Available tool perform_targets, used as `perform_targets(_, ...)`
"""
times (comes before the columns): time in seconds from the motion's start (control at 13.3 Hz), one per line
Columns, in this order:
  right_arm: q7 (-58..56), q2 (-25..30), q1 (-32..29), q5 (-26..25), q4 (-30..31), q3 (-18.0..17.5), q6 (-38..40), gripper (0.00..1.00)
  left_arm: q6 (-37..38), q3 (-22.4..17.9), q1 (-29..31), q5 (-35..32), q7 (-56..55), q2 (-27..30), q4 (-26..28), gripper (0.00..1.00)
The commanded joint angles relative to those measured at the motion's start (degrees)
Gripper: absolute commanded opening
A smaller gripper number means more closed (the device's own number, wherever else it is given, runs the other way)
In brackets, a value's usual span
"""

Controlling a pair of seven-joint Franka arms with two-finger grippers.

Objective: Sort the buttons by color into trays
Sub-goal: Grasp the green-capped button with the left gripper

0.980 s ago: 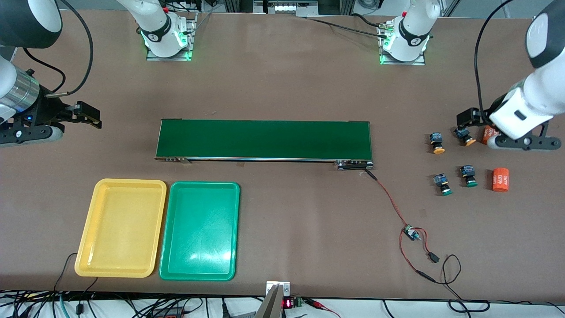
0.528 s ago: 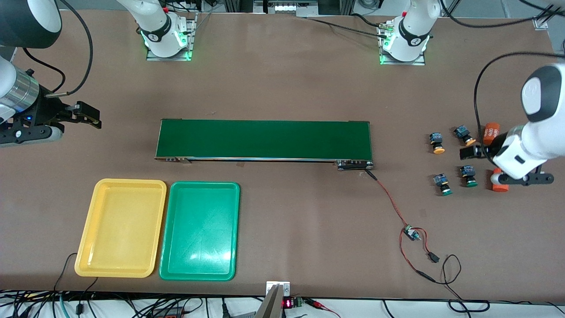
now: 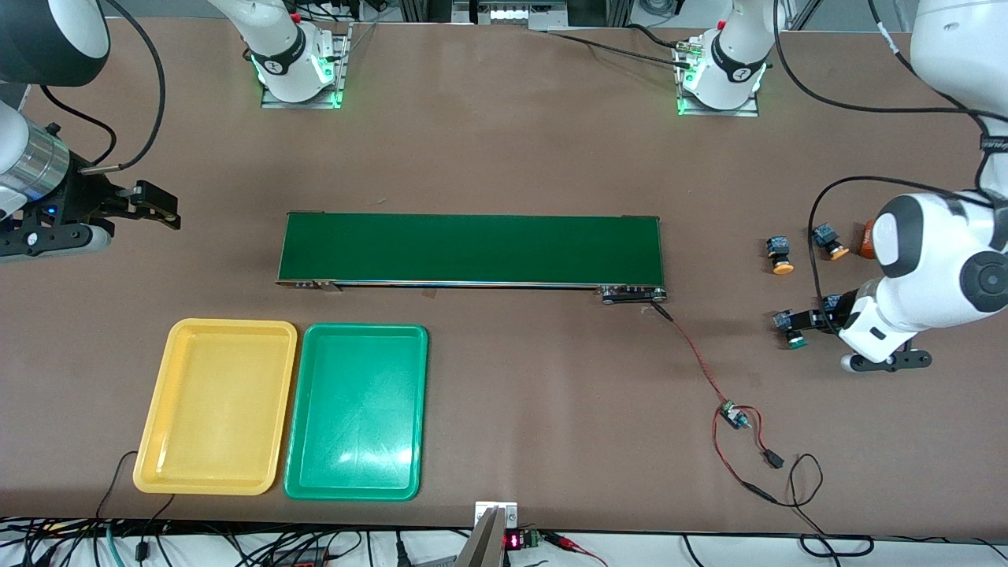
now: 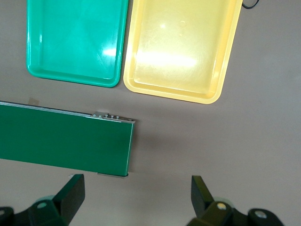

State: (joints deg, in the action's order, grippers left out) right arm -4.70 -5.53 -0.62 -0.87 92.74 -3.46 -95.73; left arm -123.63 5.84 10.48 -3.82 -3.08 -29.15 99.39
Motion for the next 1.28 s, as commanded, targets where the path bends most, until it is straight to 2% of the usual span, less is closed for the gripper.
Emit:
perform_targets(0.0, 0.0, 0.3, -0.4, -0.1, 0.2, -0.1, 0.3, 1.00, -11.4, -0.7, 0.4, -1.0, -1.6, 0.1, 7.9, 0.99)
perform_targets(0.3, 0.0, 0.3, -0.4, 0.0, 0.2, -0.1, 0.3, 1.00, -32.4, -1.7, 0.4, -1.0, -3.0, -1.3, 18.5, 0.98)
perform_targets(0.38, 0.0, 0.3, -0.4, 0.0, 0.2, -0.1, 0.3, 1.00, -34.5, -1.7, 0.3, -1.0, -3.1, -1.4, 19.5, 0.89)
perform_targets(0.68, 0.0, 0.3, -0.4, 0.0, 0.2, -0.1, 0.4, 1.00, -33.8, -1.8, 0.4, -1.0, -2.8, -1.3, 19.6, 0.32)
perform_targets(0.75, 0.0, 0.3, -0.4, 0.0, 0.2, -0.1, 0.4, 1.00, -32.1, -1.9, 0.4, -1.0, -2.7, -1.0, 19.1, 0.23)
perform_targets(0.83, 0.0, 0.3, -0.4, 0.0, 0.2, -0.1, 0.3, 1.00, -29.2, -1.9, 0.4, -1.0, -2.6, -0.2, 18.2, 0.19)
perform_targets(1.21, 0.1, 0.3, -0.4, 0.1, 0.2, -0.1, 0.3, 1.00, -4.0, 0.3, -0.5, -1.0, -1.9, 3.9, 8.3, 0.19)
